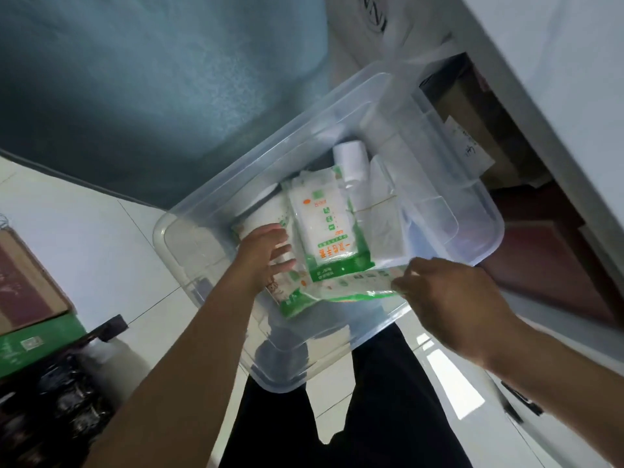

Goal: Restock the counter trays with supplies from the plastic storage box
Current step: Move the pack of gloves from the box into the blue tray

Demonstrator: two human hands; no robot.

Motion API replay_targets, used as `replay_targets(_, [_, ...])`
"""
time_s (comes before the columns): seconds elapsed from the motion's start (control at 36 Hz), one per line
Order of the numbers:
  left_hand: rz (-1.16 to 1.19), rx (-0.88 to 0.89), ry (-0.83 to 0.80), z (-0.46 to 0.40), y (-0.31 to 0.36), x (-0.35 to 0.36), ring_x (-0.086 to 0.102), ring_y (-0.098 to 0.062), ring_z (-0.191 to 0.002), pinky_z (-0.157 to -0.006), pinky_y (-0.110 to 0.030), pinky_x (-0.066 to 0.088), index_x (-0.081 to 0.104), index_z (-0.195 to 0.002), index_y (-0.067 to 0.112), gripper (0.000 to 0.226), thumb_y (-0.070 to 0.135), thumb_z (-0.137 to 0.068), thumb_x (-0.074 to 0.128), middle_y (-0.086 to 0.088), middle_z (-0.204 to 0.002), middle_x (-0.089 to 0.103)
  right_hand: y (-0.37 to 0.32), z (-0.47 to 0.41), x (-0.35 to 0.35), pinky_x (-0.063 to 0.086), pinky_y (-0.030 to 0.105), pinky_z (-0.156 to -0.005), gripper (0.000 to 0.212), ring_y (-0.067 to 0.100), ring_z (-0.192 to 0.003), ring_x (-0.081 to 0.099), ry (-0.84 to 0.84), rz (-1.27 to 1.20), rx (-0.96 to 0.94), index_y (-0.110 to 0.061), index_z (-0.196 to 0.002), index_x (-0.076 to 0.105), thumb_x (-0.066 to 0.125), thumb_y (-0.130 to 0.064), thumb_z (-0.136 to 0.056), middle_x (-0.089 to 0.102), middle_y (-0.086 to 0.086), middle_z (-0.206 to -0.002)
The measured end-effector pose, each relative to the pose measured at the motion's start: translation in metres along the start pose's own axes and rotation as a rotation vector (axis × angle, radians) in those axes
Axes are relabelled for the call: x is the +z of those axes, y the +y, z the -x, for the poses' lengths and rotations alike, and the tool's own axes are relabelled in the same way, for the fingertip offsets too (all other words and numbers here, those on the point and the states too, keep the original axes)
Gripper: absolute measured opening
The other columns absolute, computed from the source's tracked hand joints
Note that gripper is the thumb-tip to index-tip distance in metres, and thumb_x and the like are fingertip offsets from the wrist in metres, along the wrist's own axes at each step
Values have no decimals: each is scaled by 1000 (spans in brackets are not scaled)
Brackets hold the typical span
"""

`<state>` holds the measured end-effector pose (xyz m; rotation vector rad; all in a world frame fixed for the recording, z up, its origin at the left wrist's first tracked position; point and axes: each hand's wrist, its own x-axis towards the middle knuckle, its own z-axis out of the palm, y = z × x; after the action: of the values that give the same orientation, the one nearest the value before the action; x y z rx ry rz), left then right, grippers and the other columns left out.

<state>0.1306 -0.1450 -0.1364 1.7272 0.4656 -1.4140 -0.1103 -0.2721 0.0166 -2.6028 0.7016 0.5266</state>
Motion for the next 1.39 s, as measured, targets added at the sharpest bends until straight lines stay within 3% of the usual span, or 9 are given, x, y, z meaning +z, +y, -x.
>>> replay_targets(0.08, [-166, -36, 66, -26, -12, 26, 63, -26, -111, -92, -43, 56, 58, -131, 15, 42, 18, -91, 69, -11, -121, 66, 8, 26, -3, 48, 34, -37, 33, 30, -54, 62, 170, -115, 52, -20, -84, 78, 85, 2, -60, 67, 0, -71])
replay_targets(0.33, [-409, 33, 196, -52, -24, 66, 66, -32, -108, -59, -18, 52, 59, -131, -1, 38, 10, -95, 64, -18, -126, 66, 26, 55, -20, 48, 20, -60, 28, 4, -73, 65, 341, -515, 206, -30, -99, 77, 76, -9, -82, 70, -15, -91])
replay_targets(0.42, [-467, 56, 266, -47, -25, 68, 67, -24, -79, -56, -24, 56, 65, -119, -2, 25, 8, -97, 57, -16, -107, 70, 27, 53, -32, 49, 20, -63, 24, 5, -74, 64, 346, -636, 288, -29, -95, 78, 76, -8, -83, 72, -11, -89])
replay_targets(0.53, [-347, 81, 265, -20, -18, 61, 67, -31, -79, -81, -52, 61, 70, -102, 1, 14, 6, -89, 69, -22, -105, 71, 23, 54, -60, 54, 33, -69, 16, 12, -77, 69, 317, -869, 402, -27, -84, 80, 74, -12, -84, 74, -10, -84])
replay_targets(0.92, [20, 215, 251, 176, 7, 34, 67, -25, -75, -54, -30, 55, 66, -104, 12, 23, 8, -84, 77, -13, -92, 70, 91, 97, -182, 60, 33, -62, 12, 28, -77, 75, 441, -1465, 506, -11, -84, 80, 72, -3, -78, 77, 15, -87])
replay_targets(1.08, [150, 374, 218, 237, 33, 32, 72, -24, -81, -65, -36, 57, 56, -124, 28, 47, 6, -87, 73, -12, -103, 71, 152, 95, -183, 53, 37, -70, 9, 21, -67, 73, 396, -1374, 678, -7, -89, 76, 72, -4, -82, 77, 6, -78])
replay_targets(1.22, [180, 489, 191, 273, 54, 28, 74, -28, -87, -65, -40, 60, 58, -114, 36, 46, 3, -86, 72, -10, -109, 70, 161, 92, -190, 54, 46, -84, 60, 31, -95, 69, 486, -707, 858, -12, -132, 56, 79, -22, -77, 71, 10, -110])
replay_targets(1.28, [202, 524, 189, 286, 59, 26, 75, -28, -85, -59, -37, 59, 57, -114, 34, 43, 2, -88, 70, -11, -110, 70, 151, 91, -191, 46, 50, -94, 78, 39, -116, 56, 559, -344, 754, -21, -143, 40, 80, -28, -76, 58, 16, -131])
replay_targets(1.39, [262, 512, 137, 312, 67, 19, 75, -30, -91, -57, -34, 60, 67, -114, 25, 31, 3, -92, 64, -13, -111, 74, 101, 71, -191, 39, 37, -99, 74, 33, -121, 52, 686, -485, 251, -24, -140, 52, 84, -17, -74, 53, 14, -136])
